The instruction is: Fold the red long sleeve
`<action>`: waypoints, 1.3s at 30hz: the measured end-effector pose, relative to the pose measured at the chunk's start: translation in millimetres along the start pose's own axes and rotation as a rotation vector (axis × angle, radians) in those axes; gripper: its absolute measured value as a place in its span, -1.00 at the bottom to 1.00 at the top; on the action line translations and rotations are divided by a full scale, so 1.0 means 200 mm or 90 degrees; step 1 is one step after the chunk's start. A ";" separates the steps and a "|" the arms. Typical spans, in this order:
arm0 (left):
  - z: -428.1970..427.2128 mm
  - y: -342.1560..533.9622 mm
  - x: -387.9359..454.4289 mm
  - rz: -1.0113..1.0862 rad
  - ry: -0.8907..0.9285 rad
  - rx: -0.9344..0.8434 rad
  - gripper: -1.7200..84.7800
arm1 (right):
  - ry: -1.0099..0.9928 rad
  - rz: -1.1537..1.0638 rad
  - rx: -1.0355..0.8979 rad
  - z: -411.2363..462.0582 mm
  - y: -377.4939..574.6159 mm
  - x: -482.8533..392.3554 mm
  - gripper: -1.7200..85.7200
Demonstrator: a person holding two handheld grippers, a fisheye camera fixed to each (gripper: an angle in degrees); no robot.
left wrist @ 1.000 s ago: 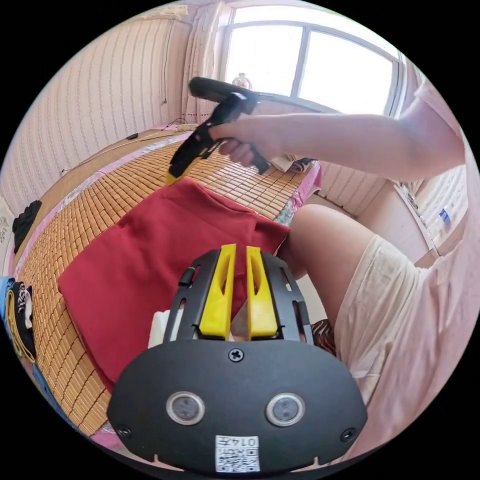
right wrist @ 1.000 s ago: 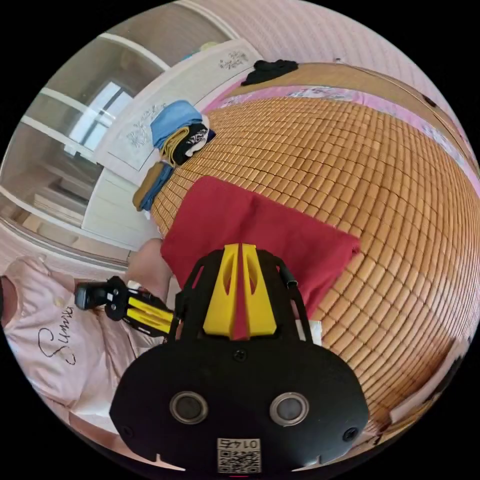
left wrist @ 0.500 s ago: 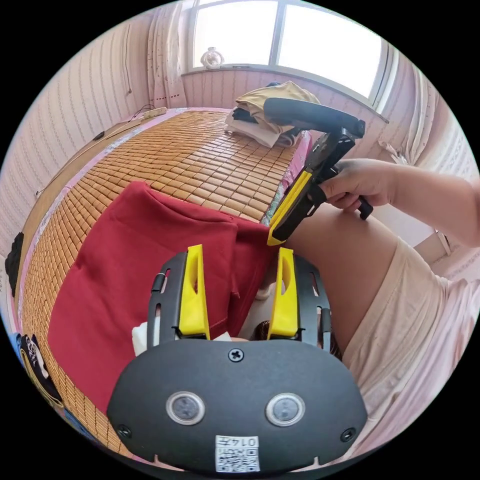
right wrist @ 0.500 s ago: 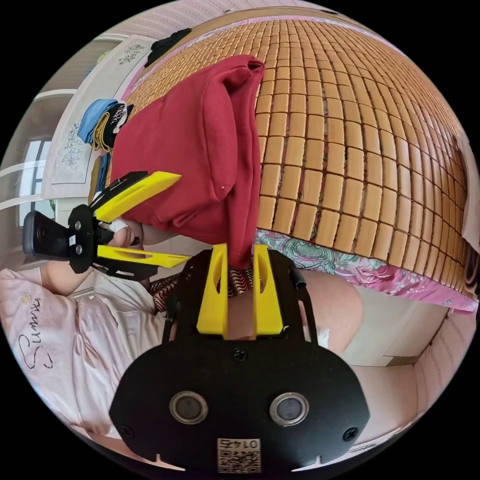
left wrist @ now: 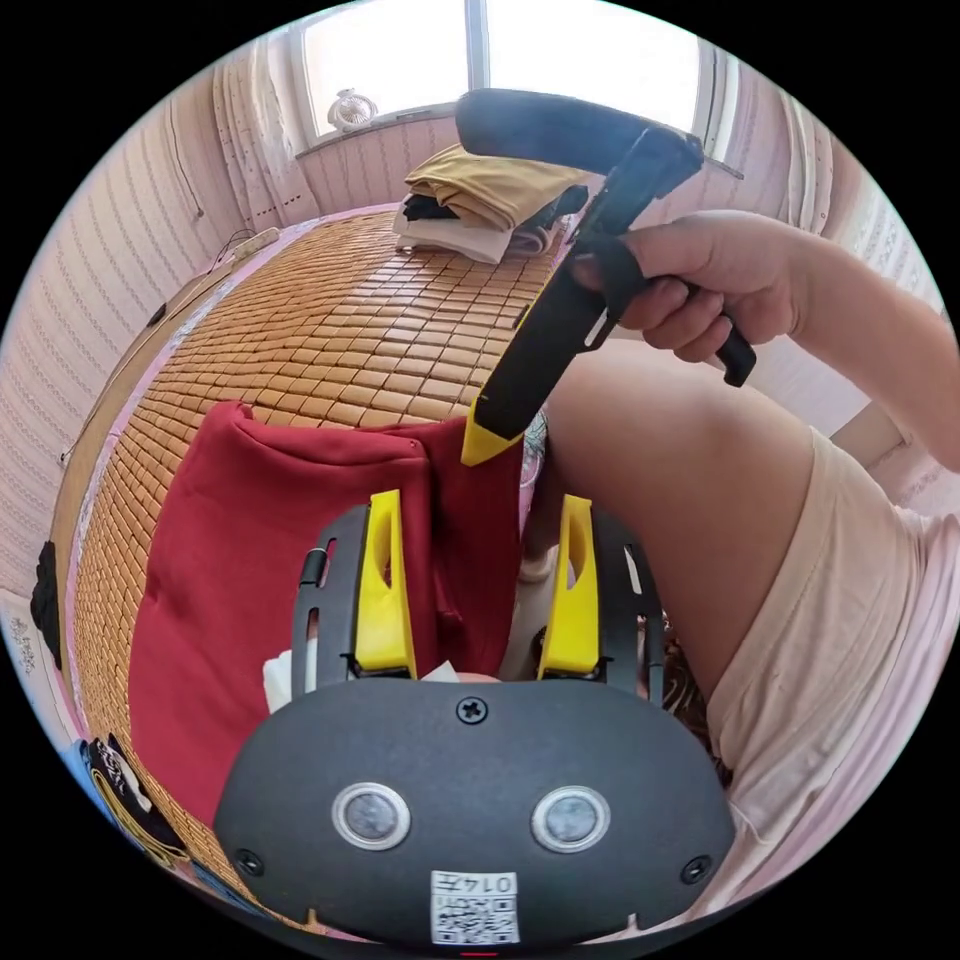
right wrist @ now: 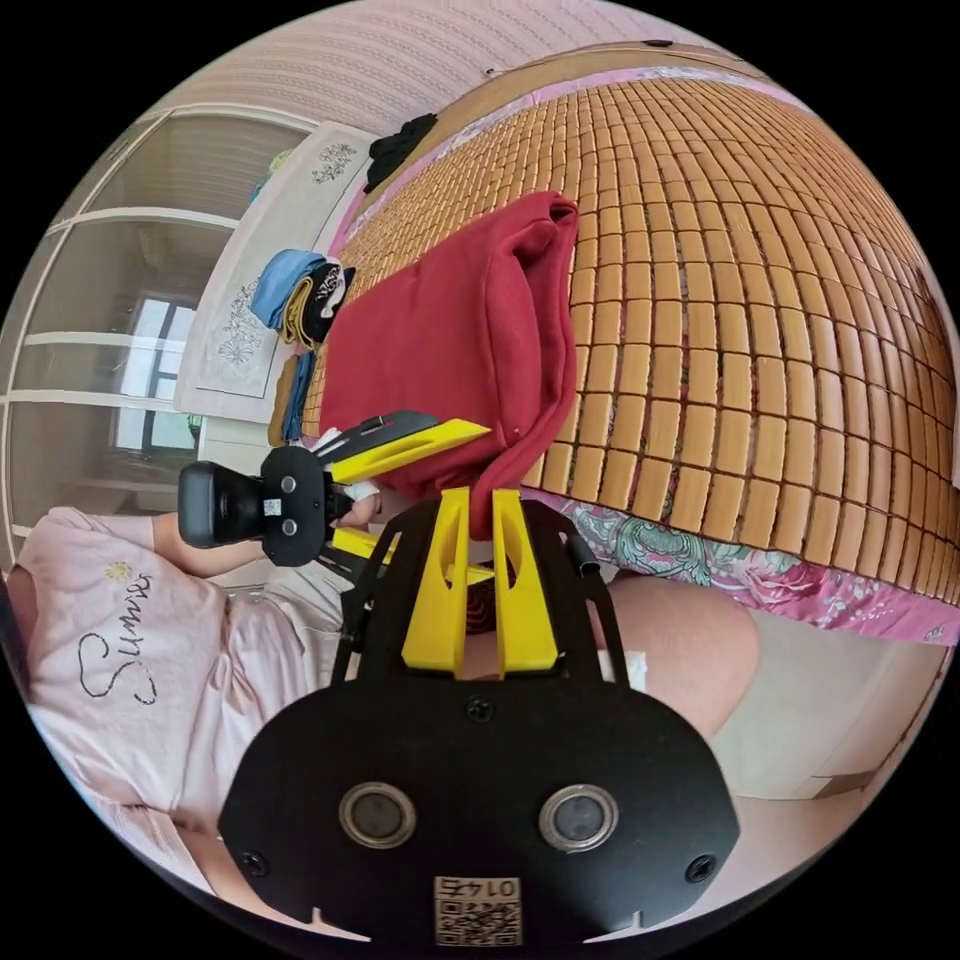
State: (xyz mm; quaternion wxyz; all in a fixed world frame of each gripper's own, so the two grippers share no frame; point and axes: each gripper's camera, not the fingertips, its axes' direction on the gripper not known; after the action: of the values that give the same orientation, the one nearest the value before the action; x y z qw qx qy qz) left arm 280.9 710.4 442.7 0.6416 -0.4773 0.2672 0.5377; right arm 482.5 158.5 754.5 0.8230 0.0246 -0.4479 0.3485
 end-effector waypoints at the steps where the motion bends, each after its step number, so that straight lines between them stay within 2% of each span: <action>1: 0.00 0.00 0.00 0.001 0.000 -0.002 -0.49 | -0.006 -0.001 0.007 -0.02 0.01 0.00 -0.86; 4: 0.00 -0.02 -0.02 -0.007 0.003 -0.011 -0.56 | -0.030 -0.004 0.030 -0.13 0.07 0.02 -0.87; 6: -0.01 -0.02 -0.04 -0.032 -0.049 -0.023 -0.72 | -0.058 -0.011 0.041 -0.19 0.11 0.03 -0.86; 9: -0.04 -0.02 -0.06 -0.039 -0.094 -0.030 -0.85 | -0.072 -0.016 0.062 -0.30 0.16 0.04 -0.84; 13: -0.09 0.02 -0.14 -0.087 -0.033 -0.008 -0.87 | -0.095 0.027 0.151 -0.53 0.26 0.15 -0.80; 18: -0.24 0.13 -0.18 -0.111 -0.007 0.046 -0.88 | -0.134 0.191 0.257 -0.67 0.38 0.47 -0.64; 26: -0.51 0.34 -0.18 -0.087 0.049 0.058 -0.89 | -0.230 0.228 0.260 -0.45 0.23 0.46 -0.55; 30: -0.58 0.44 -0.12 -0.043 0.050 0.040 -0.89 | -0.302 0.283 0.324 -0.45 0.21 0.51 -0.65; 34: -0.61 0.48 -0.11 -0.053 0.043 0.048 -0.91 | -0.285 0.310 0.343 -0.48 0.24 0.50 -0.81; 39: -0.70 0.44 -0.19 -0.105 0.117 0.153 -0.91 | -0.344 0.273 0.486 -0.74 0.47 0.50 -0.90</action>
State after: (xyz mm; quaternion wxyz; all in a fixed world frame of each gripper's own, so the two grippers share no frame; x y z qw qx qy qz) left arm 210.7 565.3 390.9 0.7090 -0.4647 0.3470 0.4012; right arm 568.8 336.2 716.0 0.5203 0.3198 -0.4806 0.6293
